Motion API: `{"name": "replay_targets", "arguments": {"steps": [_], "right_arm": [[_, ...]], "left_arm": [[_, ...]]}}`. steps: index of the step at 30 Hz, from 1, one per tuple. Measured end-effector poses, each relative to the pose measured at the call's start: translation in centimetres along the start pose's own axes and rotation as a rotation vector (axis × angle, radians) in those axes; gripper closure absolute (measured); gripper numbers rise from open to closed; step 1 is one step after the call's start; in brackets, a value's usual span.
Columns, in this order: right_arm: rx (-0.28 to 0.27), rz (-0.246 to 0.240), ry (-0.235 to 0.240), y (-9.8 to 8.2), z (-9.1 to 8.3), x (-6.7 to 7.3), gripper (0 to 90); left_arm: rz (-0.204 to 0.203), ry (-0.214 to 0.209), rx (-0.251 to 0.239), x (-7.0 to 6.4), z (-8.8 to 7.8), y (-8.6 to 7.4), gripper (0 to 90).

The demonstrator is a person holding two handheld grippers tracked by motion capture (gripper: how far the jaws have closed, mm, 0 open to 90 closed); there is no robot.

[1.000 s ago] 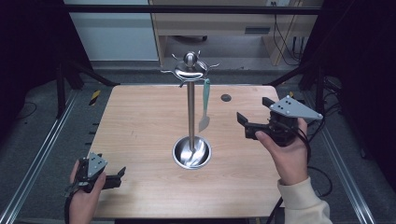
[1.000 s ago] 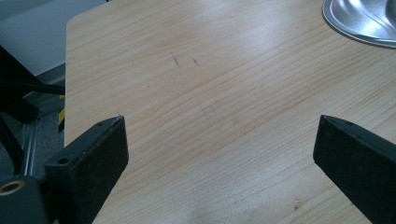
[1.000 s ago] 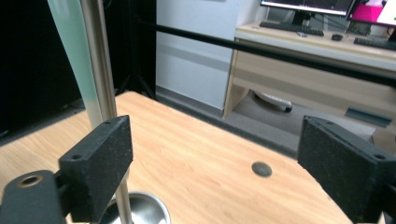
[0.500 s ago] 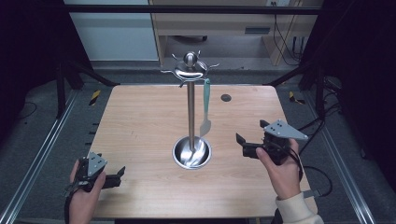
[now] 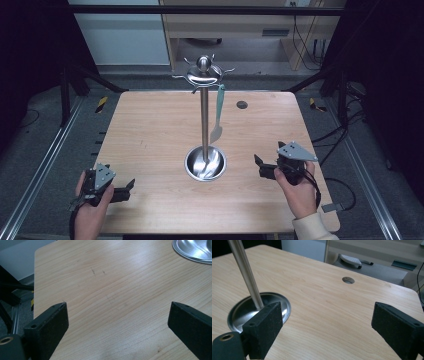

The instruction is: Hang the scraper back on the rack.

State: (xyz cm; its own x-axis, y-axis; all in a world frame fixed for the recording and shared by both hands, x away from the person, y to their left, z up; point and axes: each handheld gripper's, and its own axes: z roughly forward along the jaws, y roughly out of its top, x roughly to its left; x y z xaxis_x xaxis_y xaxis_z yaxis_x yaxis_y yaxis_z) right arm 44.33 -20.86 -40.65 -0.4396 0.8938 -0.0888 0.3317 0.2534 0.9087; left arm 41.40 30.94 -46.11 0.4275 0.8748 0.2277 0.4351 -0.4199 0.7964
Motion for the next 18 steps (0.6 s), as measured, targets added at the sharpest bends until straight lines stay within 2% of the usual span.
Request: {"name": "replay_targets", "arguments": {"steps": [7,8,11,13,18], "right_arm": [[0.045,0.016,-0.002,-1.4,1.5,-0.1,10.3],[0.057,0.039,0.009,-2.0,2.2,-0.4,10.4],[0.074,0.050,0.009,-2.4,2.7,-0.6,10.8],[0.086,0.072,0.023,-3.0,3.4,-0.8,11.1],[0.121,0.089,0.068,-4.3,4.4,-0.5,13.1]], "left_arm": [[-0.002,0.003,-0.001,0.0,0.0,0.0,2.9],[-0.003,0.003,-0.001,0.0,0.0,0.0,2.9],[-0.002,0.002,-0.001,0.0,0.0,0.0,2.9],[-0.001,0.003,-0.002,0.0,0.0,0.0,2.9],[-0.003,0.002,-0.005,0.1,-0.1,0.0,2.9]]}}
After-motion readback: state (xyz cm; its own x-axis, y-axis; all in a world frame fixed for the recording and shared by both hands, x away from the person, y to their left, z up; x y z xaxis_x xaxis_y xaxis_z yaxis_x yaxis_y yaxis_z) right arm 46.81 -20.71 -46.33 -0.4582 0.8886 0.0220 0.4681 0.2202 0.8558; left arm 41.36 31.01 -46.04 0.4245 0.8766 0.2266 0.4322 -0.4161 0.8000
